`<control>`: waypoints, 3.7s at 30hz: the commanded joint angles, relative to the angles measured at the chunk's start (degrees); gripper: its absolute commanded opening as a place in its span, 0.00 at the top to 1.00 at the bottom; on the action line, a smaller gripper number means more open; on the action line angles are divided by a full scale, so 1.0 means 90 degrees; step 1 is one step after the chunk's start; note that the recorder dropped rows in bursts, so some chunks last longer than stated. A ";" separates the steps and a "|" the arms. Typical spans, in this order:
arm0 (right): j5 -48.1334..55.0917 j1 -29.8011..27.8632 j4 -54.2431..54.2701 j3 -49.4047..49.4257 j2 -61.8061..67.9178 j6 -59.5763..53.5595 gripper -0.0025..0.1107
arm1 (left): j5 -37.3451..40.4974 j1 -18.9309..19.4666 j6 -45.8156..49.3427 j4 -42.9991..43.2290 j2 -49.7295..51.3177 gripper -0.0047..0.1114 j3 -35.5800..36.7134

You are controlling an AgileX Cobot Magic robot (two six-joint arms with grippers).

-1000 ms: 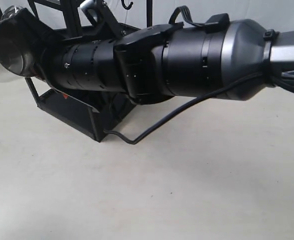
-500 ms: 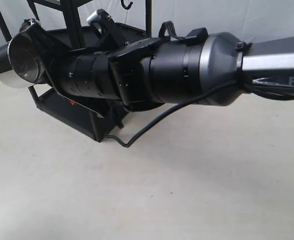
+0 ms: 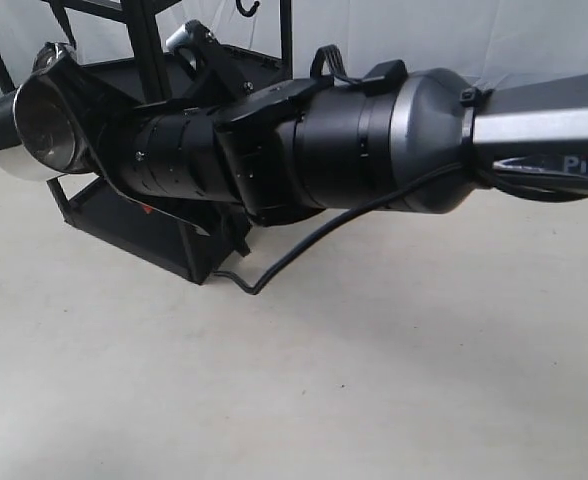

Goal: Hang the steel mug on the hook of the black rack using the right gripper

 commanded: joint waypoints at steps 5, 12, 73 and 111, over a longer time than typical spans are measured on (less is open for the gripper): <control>0.0263 -0.0004 -0.0310 0.0032 0.0069 -0.0047 0.60 | -0.0090 -0.0031 -0.0031 0.0000 0.0027 0.96 -0.0010; 0.0347 -0.0004 -0.0463 0.0032 -0.0013 -0.0065 0.56 | -0.0090 -0.0031 -0.0031 0.0000 0.0027 0.96 -0.0010; 0.0210 -0.0830 -0.5477 0.5196 -0.7399 0.0482 0.97 | -0.0090 -0.0031 -0.0031 0.0000 0.0027 0.96 -0.0010; 0.0681 -0.4898 -0.8049 0.8380 -1.1878 0.0248 0.97 | -0.0090 -0.0031 -0.0031 0.0000 0.0027 0.96 -0.0010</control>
